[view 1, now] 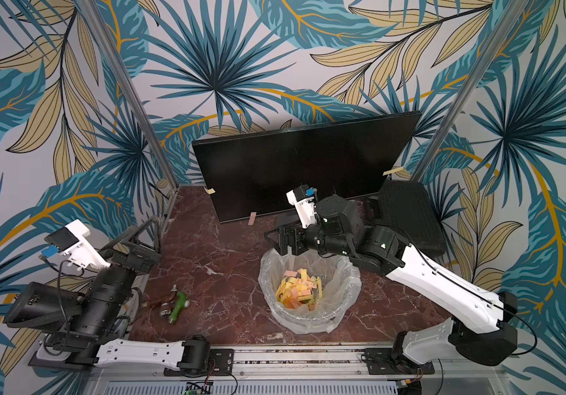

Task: Remove the sticky note from the monitor
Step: Tear off the sticky note from the monitor.

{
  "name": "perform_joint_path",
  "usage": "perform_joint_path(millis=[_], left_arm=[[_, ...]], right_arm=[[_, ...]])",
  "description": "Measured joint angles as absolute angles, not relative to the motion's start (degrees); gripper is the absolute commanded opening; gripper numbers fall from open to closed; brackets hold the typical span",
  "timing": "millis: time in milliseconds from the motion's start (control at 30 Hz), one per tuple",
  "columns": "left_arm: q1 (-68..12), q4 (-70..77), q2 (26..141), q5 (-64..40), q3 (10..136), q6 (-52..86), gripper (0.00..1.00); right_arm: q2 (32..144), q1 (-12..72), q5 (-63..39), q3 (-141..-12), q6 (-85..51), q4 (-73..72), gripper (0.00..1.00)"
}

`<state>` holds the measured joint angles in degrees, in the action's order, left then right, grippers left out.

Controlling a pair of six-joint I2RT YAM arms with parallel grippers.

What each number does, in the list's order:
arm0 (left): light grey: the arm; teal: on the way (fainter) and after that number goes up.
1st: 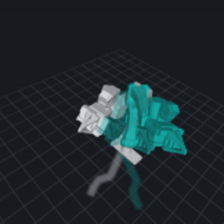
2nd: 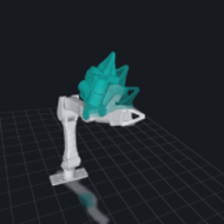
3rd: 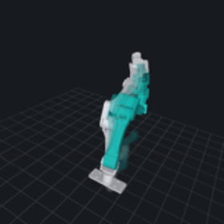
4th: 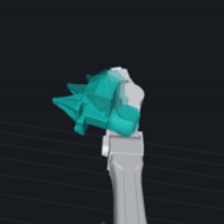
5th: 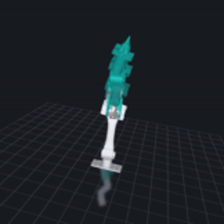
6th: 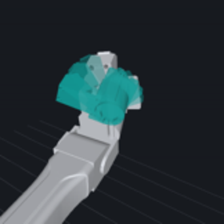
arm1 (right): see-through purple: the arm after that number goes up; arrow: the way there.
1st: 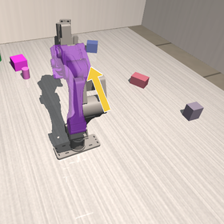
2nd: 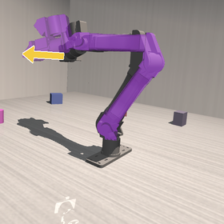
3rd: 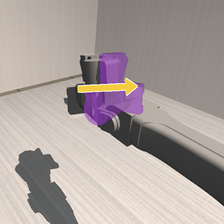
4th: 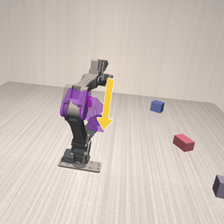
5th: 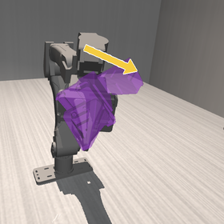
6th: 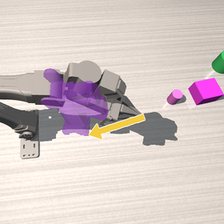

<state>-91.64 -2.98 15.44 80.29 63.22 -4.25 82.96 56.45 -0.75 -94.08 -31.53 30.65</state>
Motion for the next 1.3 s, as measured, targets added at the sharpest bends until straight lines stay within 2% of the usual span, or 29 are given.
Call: perform_joint_path(millis=[133, 267, 333, 433, 600, 833, 1100, 1300], left_arm=[[-91.33, 4.78, 16.82, 82.78, 63.88, -13.56, 1.00], [-87.55, 4.97, 27.99, 83.20, 71.57, -20.38, 1.00], [-84.36, 5.19, 34.28, 82.17, 74.96, -23.99, 1.00], [-74.00, 0.47, 42.54, 78.19, 78.43, -26.09, 1.00], [-55.37, -17.32, 51.09, 68.55, 86.94, -14.92, 1.00], [-27.94, -32.47, 53.49, 50.54, 88.18, 4.43, 1.00], [-2.22, -38.85, 55.27, 28.51, 87.85, 21.45, 1.00], [14.24, -35.57, 56.69, 5.23, 78.76, 36.40, 1.00]], right_arm=[[84.82, 57.49, -0.64, -96.07, -31.53, 30.59, 0.90], [85.65, 58.17, -0.25, -96.97, -31.51, 30.70, 0.90], [85.60, 58.24, -0.01, -96.99, -31.51, 30.81, 0.90], [85.52, 58.24, 0.58, -97.01, -31.48, 30.96, 0.90], [84.99, 58.24, 1.10, -96.90, -31.42, 31.31, 0.90], [81.25, 58.28, 2.57, -94.85, -30.83, 31.94, 0.91], [78.54, 58.28, 3.49, -93.03, -30.20, 32.01, 0.91], [78.43, 58.28, 3.57, -92.18, -30.20, 32.01, 0.91]])
